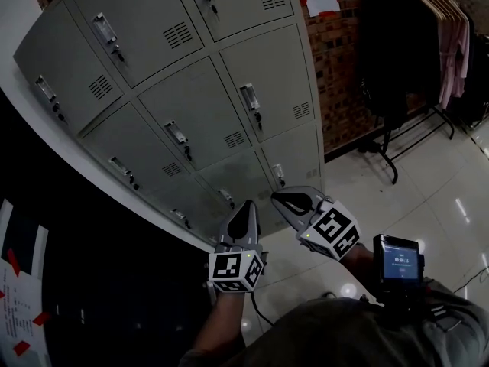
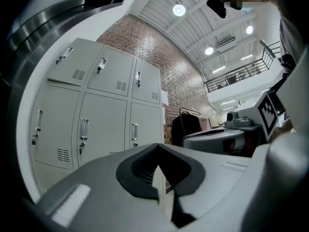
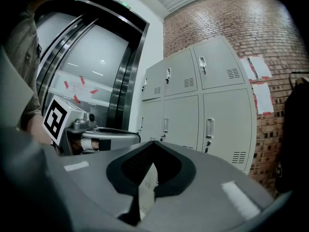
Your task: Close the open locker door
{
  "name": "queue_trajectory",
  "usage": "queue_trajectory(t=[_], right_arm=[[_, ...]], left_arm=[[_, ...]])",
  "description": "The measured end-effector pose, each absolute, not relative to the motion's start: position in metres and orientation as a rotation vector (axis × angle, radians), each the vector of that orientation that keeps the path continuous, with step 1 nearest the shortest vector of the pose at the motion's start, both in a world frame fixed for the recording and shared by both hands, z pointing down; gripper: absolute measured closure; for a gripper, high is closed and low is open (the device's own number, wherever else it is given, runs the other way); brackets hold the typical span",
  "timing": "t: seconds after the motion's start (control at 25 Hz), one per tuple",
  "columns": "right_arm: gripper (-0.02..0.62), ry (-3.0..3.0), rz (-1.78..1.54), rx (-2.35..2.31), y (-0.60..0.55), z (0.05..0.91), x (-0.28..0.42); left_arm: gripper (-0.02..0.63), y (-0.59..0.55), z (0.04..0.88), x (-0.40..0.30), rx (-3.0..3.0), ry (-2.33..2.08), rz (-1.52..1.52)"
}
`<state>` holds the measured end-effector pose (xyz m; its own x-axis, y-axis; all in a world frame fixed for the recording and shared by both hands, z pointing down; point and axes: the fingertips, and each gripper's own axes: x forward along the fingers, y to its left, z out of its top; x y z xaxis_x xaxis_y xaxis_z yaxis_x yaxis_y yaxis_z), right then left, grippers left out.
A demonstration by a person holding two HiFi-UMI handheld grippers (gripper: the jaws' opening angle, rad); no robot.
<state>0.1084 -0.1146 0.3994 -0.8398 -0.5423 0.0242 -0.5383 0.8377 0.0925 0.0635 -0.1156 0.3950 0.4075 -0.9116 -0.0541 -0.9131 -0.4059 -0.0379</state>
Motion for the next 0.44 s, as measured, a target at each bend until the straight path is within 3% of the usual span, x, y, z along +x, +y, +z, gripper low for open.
queue_trajectory(t=[0.44], right_arm=[[0.595,-2.953,-0.126,0.892,-0.102,0.400,0.101]], left_arm=[[0.606,-0.105,0.401,0.062,-2.600,1.635,0.041]])
